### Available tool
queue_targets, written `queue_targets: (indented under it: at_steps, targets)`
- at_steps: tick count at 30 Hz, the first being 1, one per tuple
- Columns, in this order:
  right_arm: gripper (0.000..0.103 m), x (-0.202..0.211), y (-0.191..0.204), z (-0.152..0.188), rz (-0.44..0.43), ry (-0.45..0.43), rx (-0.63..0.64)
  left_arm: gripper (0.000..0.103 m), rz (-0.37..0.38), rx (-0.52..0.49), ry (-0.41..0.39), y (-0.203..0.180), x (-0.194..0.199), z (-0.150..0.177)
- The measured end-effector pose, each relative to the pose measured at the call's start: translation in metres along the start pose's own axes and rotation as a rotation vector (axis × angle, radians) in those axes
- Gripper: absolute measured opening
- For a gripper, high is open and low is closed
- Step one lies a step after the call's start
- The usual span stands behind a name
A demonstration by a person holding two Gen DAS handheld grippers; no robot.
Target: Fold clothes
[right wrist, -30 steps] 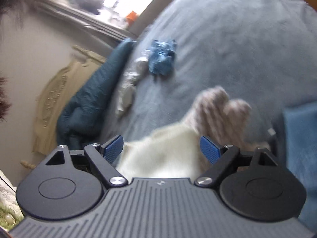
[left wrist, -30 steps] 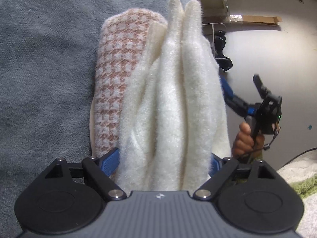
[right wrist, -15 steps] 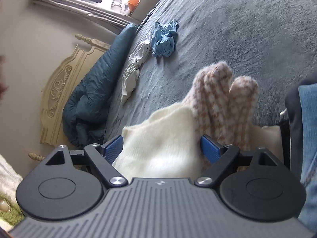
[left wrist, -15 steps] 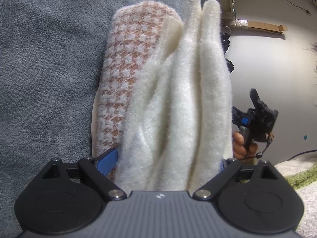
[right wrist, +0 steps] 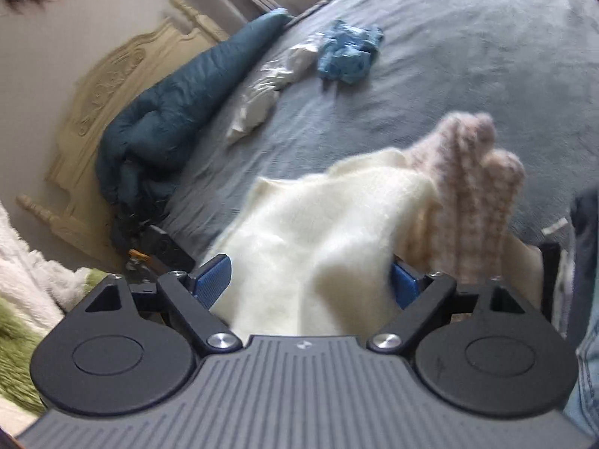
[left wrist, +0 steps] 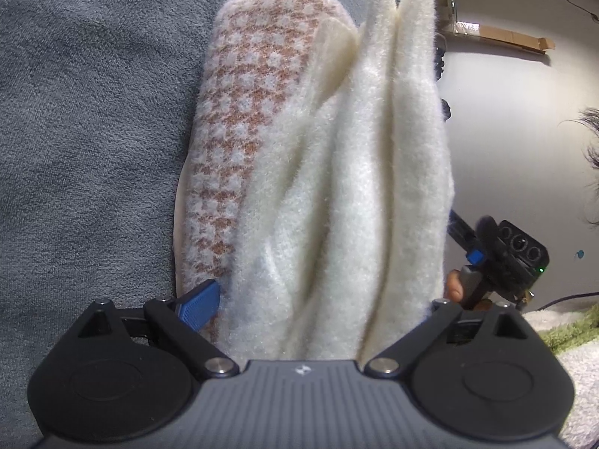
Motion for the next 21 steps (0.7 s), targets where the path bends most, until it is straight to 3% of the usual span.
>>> queue_targets:
  at_steps: [4, 10, 14, 17, 19, 21]
  targets:
    - [0.087, 0.006, -0.032, 0.012, -0.019, 0.005, -0.201, 0.096, -0.005, -0.002, 0.012, -0.002, -0.002, -0.005]
    - [0.088, 0.008, -0.050, 0.033, -0.242, 0.080, -0.456, 0.096, 0.001, 0.002, 0.004, -0.004, -0.001, -0.010]
    - [0.088, -0.007, -0.056, 0.029, -0.291, 0.143, -0.511, 0.095, -0.005, -0.004, -0.030, -0.007, 0.003, -0.010]
    - [0.088, -0.020, -0.044, 0.023, -0.258, 0.195, -0.443, 0.092, -0.021, -0.025, -0.074, -0.016, -0.013, 0.018]
    - [0.088, -0.027, -0.035, 0.021, -0.223, 0.221, -0.396, 0.088, -0.037, -0.052, -0.117, -0.023, -0.008, 0.020]
    - [0.076, -0.027, -0.029, 0.019, -0.180, 0.235, -0.360, 0.080, -0.054, -0.074, -0.162, -0.031, -0.002, 0.024]
Point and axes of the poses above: each gripper's, at about its wrist camera, not at the fingertips, and x roughly against the way its jaws point, y to its left, z to its underside, the point moved 8 cm from there along -x, roughly the way its jaws point, and after that the axes turned 2 degrees about -x, right-handed, at the moved point
